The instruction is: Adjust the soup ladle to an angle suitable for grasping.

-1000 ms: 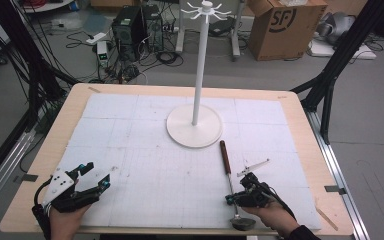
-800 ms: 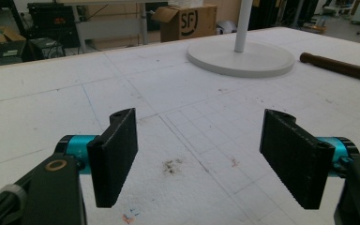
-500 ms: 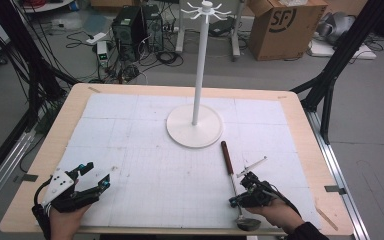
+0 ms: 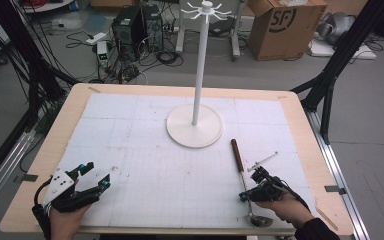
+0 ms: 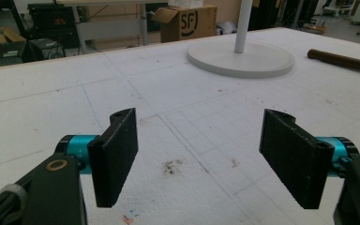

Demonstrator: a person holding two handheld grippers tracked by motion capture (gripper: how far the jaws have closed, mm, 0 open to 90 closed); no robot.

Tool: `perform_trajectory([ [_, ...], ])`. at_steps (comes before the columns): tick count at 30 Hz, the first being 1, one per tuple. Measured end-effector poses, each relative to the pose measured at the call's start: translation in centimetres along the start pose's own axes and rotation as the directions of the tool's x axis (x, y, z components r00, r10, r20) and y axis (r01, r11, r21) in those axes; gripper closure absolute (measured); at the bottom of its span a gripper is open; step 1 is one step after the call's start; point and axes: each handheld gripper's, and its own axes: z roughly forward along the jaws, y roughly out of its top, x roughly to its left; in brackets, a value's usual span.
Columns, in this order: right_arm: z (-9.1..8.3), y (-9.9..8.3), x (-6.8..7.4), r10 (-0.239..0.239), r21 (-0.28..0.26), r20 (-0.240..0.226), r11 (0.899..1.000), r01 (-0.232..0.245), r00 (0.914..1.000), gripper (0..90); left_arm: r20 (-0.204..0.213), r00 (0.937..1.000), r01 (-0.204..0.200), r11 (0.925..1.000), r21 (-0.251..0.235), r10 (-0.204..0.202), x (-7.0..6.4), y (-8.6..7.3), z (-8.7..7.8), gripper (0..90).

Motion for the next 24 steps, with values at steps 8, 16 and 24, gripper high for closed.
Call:
perform_trajectory([
  [8,0.2,0.0,0.1,-0.01,0.008,-0.001,1.0,0.01,0.9999,89.2,0.001,1.0,0.001,1.0,0.0,-0.001,0.0,0.0,0.0,28.8],
  [16,-0.1,0.4,-0.6,0.003,-0.024,-0.018,1.0,-0.003,0.9998,89.1,-0.001,1.0,-0.002,1.0,-0.001,0.002,0.0,0.0,0.0,28.9],
  [24,-0.6,2.7,-3.0,0.079,-0.169,-0.001,0.982,-0.078,0.9969,89.2,0.002,1.0,-0.003,1.0,0.0,0.003,-0.1,0.0,0.2,28.9],
])
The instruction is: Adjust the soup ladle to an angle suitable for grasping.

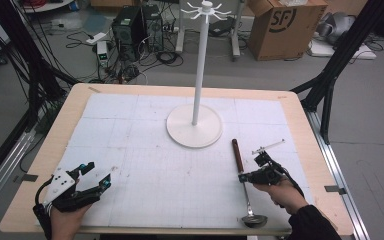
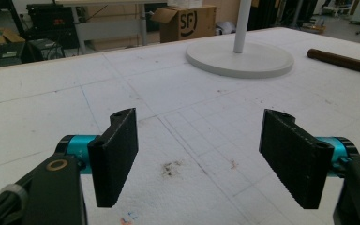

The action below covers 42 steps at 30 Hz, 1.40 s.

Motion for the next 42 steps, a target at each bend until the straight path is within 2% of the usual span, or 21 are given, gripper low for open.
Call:
perform_trajectory([
  [3,-0.2,1.2,-1.1,0.036,-0.065,0.009,0.997,-0.035,0.9993,89.2,0.0,1.0,0.005,1.0,0.001,-0.005,0.1,0.0,0.0,28.8],
  [4,-0.4,2.0,-1.9,0.069,-0.102,0.014,0.992,-0.068,0.9975,89.2,-0.001,1.0,0.004,1.0,0.002,-0.004,0.1,-0.1,0.0,28.8],
  [6,-0.5,2.3,-2.3,0.083,-0.116,0.014,0.99,-0.081,0.9964,89.2,0.0,1.0,0.002,1.0,0.005,-0.002,0.1,-0.1,0.0,28.8],
  [7,-0.7,3.0,-3.2,0.105,-0.137,0.029,0.985,-0.1,0.9941,89.2,-0.001,1.0,0.003,1.0,0.006,-0.003,0.1,-0.1,0.0,28.8],
  [8,-0.7,3.0,-3.2,0.105,-0.137,0.029,0.985,-0.1,0.9941,89.2,0.0,1.0,0.006,1.0,0.004,-0.006,0.2,-0.1,0.0,28.8],
  [9,-0.7,3.7,-4.1,0.13,-0.156,0.045,0.98,-0.121,0.9905,89.2,-0.002,1.0,0.009,1.0,0.001,-0.009,0.1,-0.1,0.0,28.8],
  [13,-0.4,4.6,-5.3,0.168,-0.169,0.077,0.974,-0.154,0.9827,89.2,-0.002,1.0,0.008,0.9999,0.007,-0.008,0.2,-0.1,0.1,28.8],
  [19,1.6,6.0,-6.5,0.173,-0.106,0.135,0.982,-0.159,0.9757,89.1,-0.005,1.0,0.008,0.9999,0.012,-0.008,0.3,-0.2,0.1,28.8],
  [22,2.0,6.1,-6.5,0.173,-0.092,0.143,0.983,-0.161,0.9745,89.1,-0.007,0.9999,0.009,0.9999,0.012,-0.009,0.4,-0.2,0.1,28.8],
  [27,2.6,6.3,-6.0,0.144,-0.078,0.143,0.988,-0.134,0.9792,89.1,-0.005,0.9999,0.011,0.9999,0.012,-0.011,0.3,-0.2,0.1,28.8],
  [30,2.8,6.4,-5.5,0.142,-0.068,0.134,0.989,-0.134,0.9808,89.1,-0.004,1.0,0.008,0.9999,0.011,-0.008,0.3,-0.2,0.2,28.9],
  [32,3.0,6.5,-5.3,0.123,-0.065,0.133,0.991,-0.115,0.9834,89.2,-0.003,1.0,0.008,0.9999,0.011,-0.008,0.3,-0.2,0.2,28.9],
  [34,3.2,6.6,-4.9,0.119,-0.06,0.125,0.992,-0.112,0.985,89.1,-0.002,1.0,0.009,0.9999,0.012,-0.009,0.3,-0.2,0.2,28.9],
  [37,3.6,6.8,-4.3,0.086,-0.044,0.12,0.996,-0.081,0.989,89.2,-0.004,1.0,0.007,0.9999,0.012,-0.007,0.3,-0.2,0.2,28.9],
  [38,3.7,6.9,-4.0,0.087,-0.036,0.109,0.996,-0.083,0.9903,89.2,-0.004,1.0,0.008,0.9999,0.011,-0.008,0.3,-0.2,0.2,28.9],
  [40,4.2,7.1,-3.0,0.058,-0.016,0.092,0.998,-0.056,0.9941,89.2,-0.003,1.0,0.007,0.9999,0.011,-0.007,0.3,-0.2,0.2,28.9],
  [42,4.4,7.1,-2.7,0.053,-0.008,0.084,0.999,-0.052,0.9951,89.1,-0.005,1.0,0.008,0.9999,0.009,-0.008,0.3,-0.2,0.2,28.9],
])
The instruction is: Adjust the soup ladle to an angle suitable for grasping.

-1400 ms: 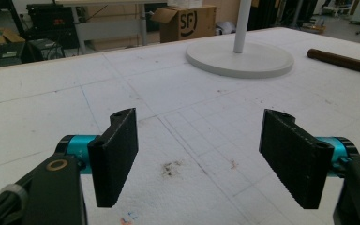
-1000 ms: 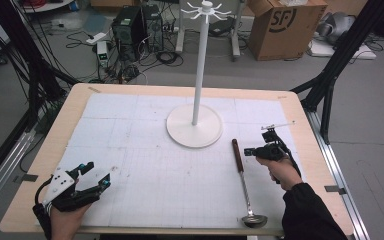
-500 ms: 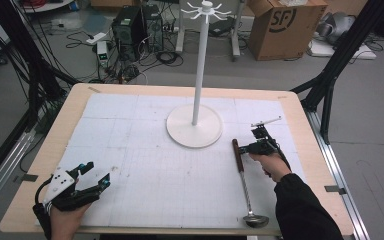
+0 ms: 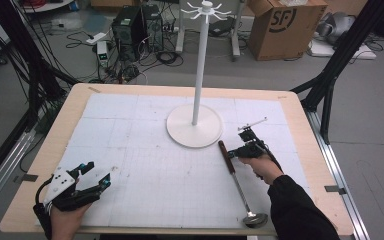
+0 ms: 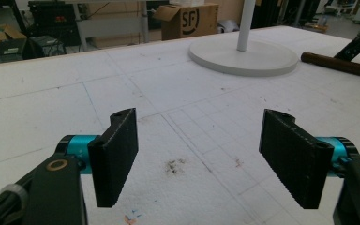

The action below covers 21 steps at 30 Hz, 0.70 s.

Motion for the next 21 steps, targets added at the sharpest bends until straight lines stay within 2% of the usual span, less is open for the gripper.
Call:
perform_trajectory([
  [3,0.4,0.1,0.9,-0.028,0.017,-0.02,0.999,0.028,0.9994,89.1,0.002,1.0,0.002,1.0,-0.002,-0.002,0.0,0.0,0.0,28.9],
  [5,0.6,0.2,1.4,-0.045,0.023,-0.006,0.999,0.045,0.999,89.1,0.003,1.0,0.0,1.0,0.0,0.0,0.0,0.0,0.0,28.9],
  [11,0.7,0.2,1.8,-0.039,0.033,-0.012,0.999,0.039,0.9992,89.2,0.004,1.0,0.0,1.0,-0.004,0.0,0.0,0.0,-0.1,29.0],
  [13,0.7,0.2,1.8,-0.055,0.03,-0.011,0.998,0.055,0.9984,89.1,0.005,1.0,-0.002,1.0,-0.003,0.002,0.0,0.1,-0.1,29.0],
  [14,0.7,0.2,2.0,-0.044,0.036,-0.016,0.998,0.044,0.9989,89.2,0.004,1.0,-0.002,1.0,-0.004,0.002,0.0,0.1,-0.1,29.0],
  [21,1.0,0.3,2.7,-0.068,0.045,-0.02,0.997,0.069,0.9975,89.2,0.004,1.0,-0.002,1.0,-0.005,0.002,0.0,0.1,-0.1,29.0],
])
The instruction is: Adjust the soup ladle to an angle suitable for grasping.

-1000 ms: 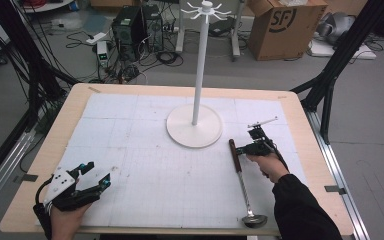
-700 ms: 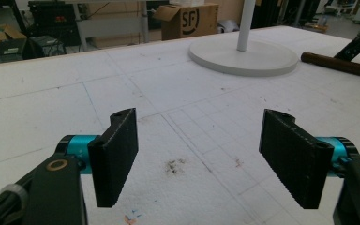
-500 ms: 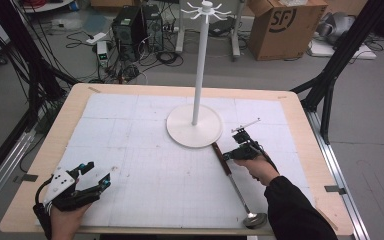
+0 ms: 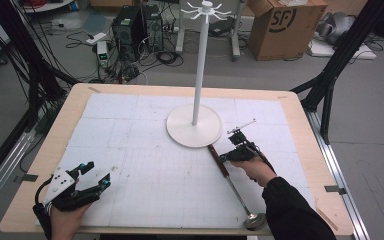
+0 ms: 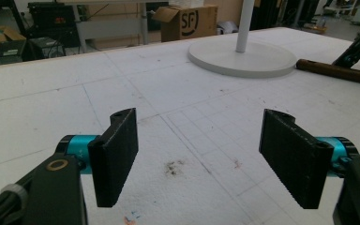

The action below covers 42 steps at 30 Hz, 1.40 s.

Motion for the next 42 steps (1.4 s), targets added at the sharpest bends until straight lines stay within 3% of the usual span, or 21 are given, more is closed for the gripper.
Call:
perform_trajectory([
  [26,1.9,0.9,4.4,-0.096,0.051,-0.056,0.994,0.099,0.9938,89.1,0.008,1.0,0.002,1.0,-0.009,-0.002,0.0,0.1,-0.1,30.9],
  [42,2.3,0.9,5.4,-0.116,0.061,-0.067,0.991,0.12,0.991,89.1,0.012,0.9999,0.0,0.9999,-0.014,0.0,0.0,0.2,-0.1,30.9],
])
